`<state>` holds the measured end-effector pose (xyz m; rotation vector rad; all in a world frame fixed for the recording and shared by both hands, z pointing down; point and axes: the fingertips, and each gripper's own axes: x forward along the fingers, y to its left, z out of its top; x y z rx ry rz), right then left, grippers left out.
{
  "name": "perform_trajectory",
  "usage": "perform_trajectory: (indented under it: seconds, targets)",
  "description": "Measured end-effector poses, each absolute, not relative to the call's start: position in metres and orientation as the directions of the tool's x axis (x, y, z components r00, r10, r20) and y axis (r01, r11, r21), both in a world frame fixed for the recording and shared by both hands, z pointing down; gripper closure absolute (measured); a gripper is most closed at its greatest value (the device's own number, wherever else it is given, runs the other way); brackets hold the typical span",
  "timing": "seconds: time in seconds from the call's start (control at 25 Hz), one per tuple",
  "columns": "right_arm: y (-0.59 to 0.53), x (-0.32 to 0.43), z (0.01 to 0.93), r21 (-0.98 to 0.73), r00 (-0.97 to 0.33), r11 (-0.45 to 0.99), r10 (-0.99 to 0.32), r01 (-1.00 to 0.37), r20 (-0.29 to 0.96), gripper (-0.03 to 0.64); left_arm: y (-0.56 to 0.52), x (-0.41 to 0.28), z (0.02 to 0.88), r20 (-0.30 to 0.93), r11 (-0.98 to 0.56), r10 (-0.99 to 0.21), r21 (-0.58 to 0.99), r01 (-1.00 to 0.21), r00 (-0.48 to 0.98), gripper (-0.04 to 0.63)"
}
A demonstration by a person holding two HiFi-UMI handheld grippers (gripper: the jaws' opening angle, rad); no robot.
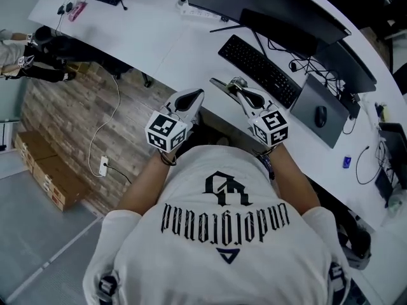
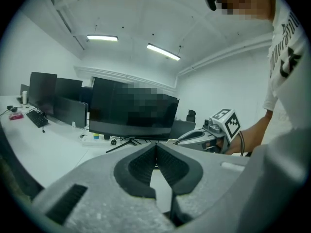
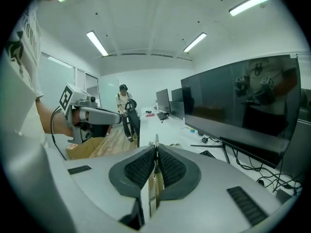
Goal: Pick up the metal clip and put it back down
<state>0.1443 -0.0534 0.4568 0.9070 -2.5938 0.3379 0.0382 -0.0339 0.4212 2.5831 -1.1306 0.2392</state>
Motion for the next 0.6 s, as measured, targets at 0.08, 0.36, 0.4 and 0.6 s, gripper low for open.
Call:
perform_trajectory:
  seconds: [0.08,0.36,0.4,0.6]
  targets:
    - [-0.049,0.148,0.446,-0.094,-0.73,0.768,-0.552,-0.634,0.403,0.588,-0.028,0.038,0.415,0.267,-0.632,-0.698,0.204,-0.747,0.664,0.583]
    - [-0.042,0.157,0.429,-0.084,-0.739,0.774,-0.56,-0.628,0.375,0.588,-0.015,0.036,0.404,0.265,-0.613,-0.724,0.174,-0.77,0.637,0.583]
    - [-0.042,0.157,0.427,-0.08,-0.74,0.774,-0.562,-0.628,0.369,0.588,-0.014,0.035,0.403,0.267,-0.615,-0.724,0.168,-0.771,0.636,0.583]
    - [-0.036,0.155,0.425,-0.078,-0.736,0.769,-0.572,-0.635,0.361,0.588,-0.007,0.029,0.406,0.289,-0.624,-0.713,0.154,-0.766,0.639,0.583]
